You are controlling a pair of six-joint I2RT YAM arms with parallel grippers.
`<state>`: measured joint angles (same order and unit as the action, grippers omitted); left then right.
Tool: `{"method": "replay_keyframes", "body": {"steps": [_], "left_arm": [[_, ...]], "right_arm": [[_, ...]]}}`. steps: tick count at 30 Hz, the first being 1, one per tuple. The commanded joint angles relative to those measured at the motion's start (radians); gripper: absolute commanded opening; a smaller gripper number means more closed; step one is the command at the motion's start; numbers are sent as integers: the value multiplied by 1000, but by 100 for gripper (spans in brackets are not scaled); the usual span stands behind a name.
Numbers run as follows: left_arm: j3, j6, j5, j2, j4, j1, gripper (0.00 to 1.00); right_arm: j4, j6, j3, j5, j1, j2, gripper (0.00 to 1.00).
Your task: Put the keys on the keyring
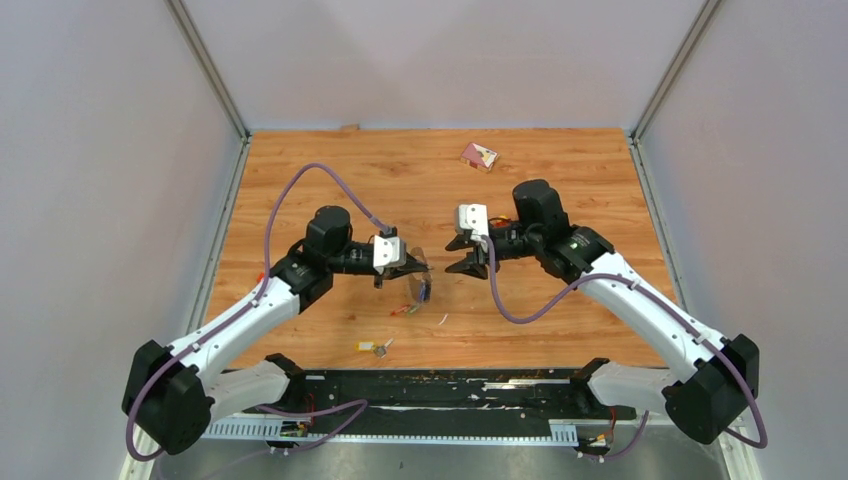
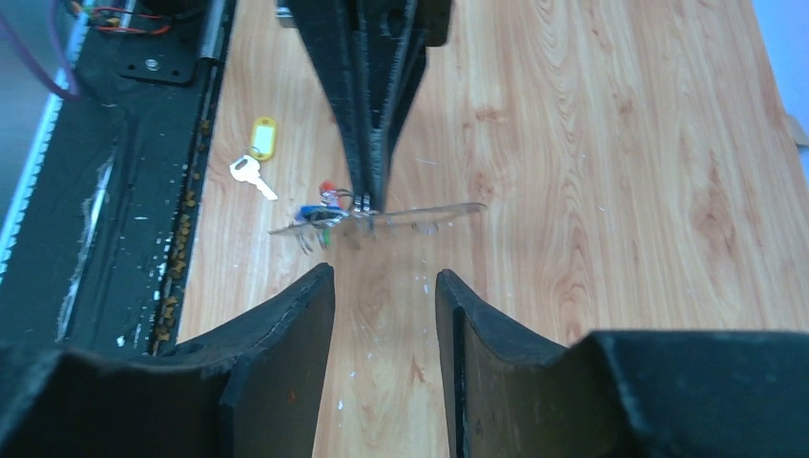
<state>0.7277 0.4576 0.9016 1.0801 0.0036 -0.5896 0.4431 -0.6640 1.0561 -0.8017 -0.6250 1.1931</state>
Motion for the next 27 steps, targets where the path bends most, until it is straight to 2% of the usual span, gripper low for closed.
{"method": "replay_keyframes", "body": {"steps": [1,5,8,15,18,22,27], "left_arm": [[-4,-36,32,-27,124,-4,0],[-15,-46,-3,-34,139,-4,0],[-10,-36,-80,-43,115,-4,0],[113,58,-304,-44,-159,-5,0],[168,94,-300,-39,-269,-4,0],[166,79,-236,-54,-276,-6,0],[187,68,-222,-35,-306,-5,0]], "right_arm": [[-41,-20,-16,-107,-2,-10,44],[-28,-28,-7,-91,-2,6,44],[-39,-15,-6,-46,-2,4,44],[-48,-5,-6,47,-2,11,43],[-83,27,6,54,-3,32,41],[-90,48,55,22,-18,87,38],[-108,76,92,9,-34,133,35]]}}
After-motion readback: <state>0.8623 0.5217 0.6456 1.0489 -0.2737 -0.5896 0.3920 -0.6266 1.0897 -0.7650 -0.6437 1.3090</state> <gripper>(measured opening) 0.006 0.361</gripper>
